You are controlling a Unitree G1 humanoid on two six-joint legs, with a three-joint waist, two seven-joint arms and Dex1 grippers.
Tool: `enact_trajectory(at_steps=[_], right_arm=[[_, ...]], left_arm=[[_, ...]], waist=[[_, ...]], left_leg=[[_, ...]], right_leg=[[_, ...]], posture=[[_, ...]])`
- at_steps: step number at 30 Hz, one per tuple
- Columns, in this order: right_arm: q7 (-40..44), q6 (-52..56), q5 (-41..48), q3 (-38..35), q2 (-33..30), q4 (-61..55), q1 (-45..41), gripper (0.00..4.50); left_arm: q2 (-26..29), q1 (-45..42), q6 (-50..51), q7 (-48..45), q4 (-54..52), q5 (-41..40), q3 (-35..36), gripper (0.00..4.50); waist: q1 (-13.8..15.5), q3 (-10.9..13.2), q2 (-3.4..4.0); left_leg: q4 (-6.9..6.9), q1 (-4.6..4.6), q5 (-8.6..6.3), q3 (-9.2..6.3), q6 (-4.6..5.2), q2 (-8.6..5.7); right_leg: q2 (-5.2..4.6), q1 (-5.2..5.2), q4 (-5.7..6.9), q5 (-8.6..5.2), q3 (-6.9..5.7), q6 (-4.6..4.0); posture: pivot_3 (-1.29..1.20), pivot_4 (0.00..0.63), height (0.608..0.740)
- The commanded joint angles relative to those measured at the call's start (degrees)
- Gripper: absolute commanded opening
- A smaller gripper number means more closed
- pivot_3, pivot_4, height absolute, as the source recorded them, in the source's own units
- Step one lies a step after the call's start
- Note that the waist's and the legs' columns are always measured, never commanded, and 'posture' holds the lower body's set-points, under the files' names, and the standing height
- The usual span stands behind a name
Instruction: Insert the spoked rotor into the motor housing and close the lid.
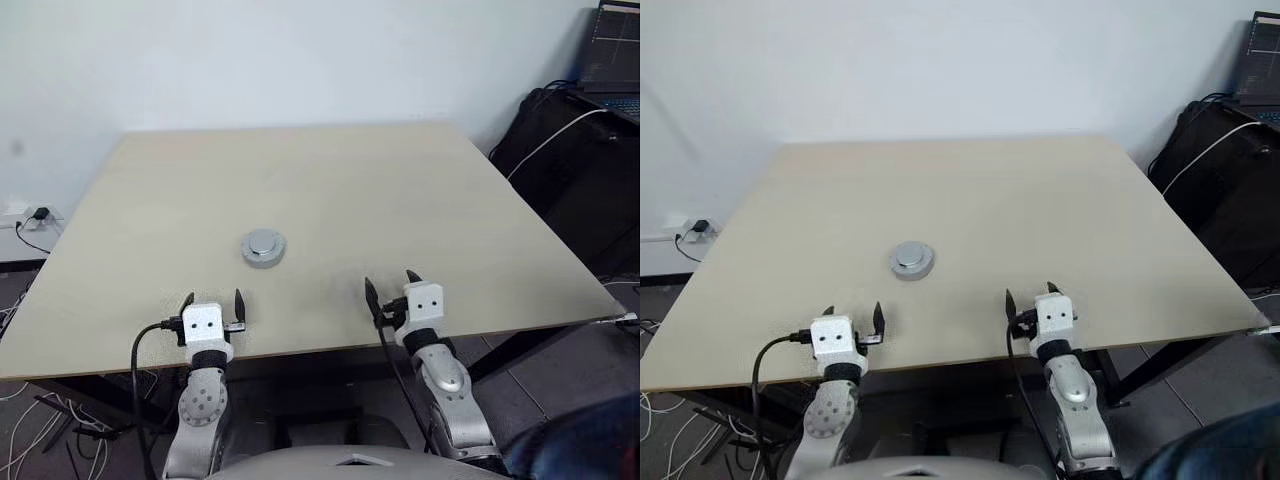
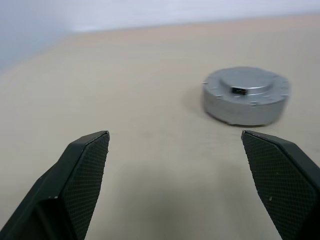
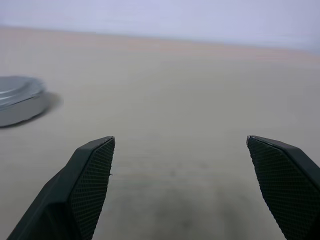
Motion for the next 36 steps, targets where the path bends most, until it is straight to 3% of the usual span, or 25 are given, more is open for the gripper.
enact_trajectory(at_steps=[1, 12, 36], right_arm=[[-2.9, -3.2, -1.2, -2.0, 0.8, 0.1, 0.1, 4.50], [-3.2, -2.0, 1.4, -4.1, 2.7, 1.1, 0.6, 4.50], [-2.9, -0.2, 2.0, -4.7, 3.4, 0.9, 0.5, 4.50]], left_arm=[[-1.0, -1.5, -4.0, 1.3, 1.2, 1.5, -0.3, 4.48], [-1.0, -2.3, -7.0, -4.0, 3.2, -1.8, -0.5, 4.48], [-1.5, -2.4, -7.2, -6.4, 3.9, -2.0, -0.2, 4.48]], waist=[[0.0, 0.0, 0.04], [-0.1, 0.0, 0.10], [-0.1, 0.0, 0.14]], left_leg=[[0.00, -0.01, 0.00, 0.00, 0.00, 0.00], [0.02, -0.03, 0.00, 0.00, 0.01, 0.06], [0.09, -0.02, 0.00, 0.00, 0.02, 0.06]], right_leg=[[-0.01, -0.01, 0.00, 0.00, 0.00, 0.00], [0.02, -0.04, 0.01, 0.00, -0.02, 0.01], [0.03, -0.03, 0.02, 0.00, -0.03, 0.01]], posture=[[0.00, 0.000, 0.740], [0.00, 0.000, 0.740], [0.00, 0.000, 0.740]])
